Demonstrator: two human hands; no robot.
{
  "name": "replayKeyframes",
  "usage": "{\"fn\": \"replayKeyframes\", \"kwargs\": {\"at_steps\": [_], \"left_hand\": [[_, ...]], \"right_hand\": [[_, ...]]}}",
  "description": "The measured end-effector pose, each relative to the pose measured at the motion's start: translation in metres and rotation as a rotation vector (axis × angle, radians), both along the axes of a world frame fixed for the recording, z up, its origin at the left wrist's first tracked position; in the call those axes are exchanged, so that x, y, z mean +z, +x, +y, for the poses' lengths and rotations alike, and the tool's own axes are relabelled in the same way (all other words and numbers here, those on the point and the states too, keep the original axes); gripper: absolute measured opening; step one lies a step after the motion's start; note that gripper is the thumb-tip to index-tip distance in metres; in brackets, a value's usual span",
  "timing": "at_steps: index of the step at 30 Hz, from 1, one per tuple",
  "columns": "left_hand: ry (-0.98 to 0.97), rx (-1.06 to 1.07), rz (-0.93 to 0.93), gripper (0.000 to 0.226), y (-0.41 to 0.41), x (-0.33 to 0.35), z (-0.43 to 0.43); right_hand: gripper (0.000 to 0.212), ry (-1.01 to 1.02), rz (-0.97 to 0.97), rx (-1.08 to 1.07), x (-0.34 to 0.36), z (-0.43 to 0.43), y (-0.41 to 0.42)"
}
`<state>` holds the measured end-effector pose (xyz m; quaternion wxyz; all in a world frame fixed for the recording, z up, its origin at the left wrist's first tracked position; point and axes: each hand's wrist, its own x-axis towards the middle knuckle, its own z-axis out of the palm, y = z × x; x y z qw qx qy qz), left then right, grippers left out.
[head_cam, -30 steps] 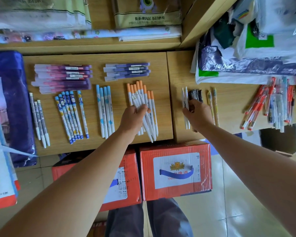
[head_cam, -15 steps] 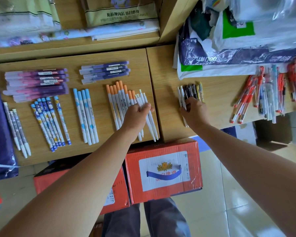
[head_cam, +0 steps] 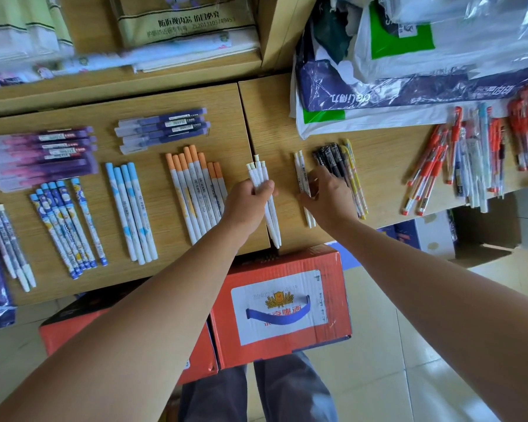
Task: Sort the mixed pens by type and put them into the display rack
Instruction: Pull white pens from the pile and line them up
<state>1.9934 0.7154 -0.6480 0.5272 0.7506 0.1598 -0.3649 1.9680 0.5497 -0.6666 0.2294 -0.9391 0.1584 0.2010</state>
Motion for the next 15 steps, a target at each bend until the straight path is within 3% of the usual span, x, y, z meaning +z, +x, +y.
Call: {"fn": "replayKeyframes", "kwargs": {"at_steps": [6, 15], "left_hand": [[0.124, -0.050, 0.027, 0.040, -0.002, -0.010, -0.014], [0.285, -0.044, -0.130, 0.033, -0.001, -0.019, -0.042]], "right_hand": [[0.048, 0.043, -0.042, 0.036, -0.004, -0.006, -0.011], [0.027, 0.090, -0.135, 0.063, -0.007, -0.016, -0.010]]}}
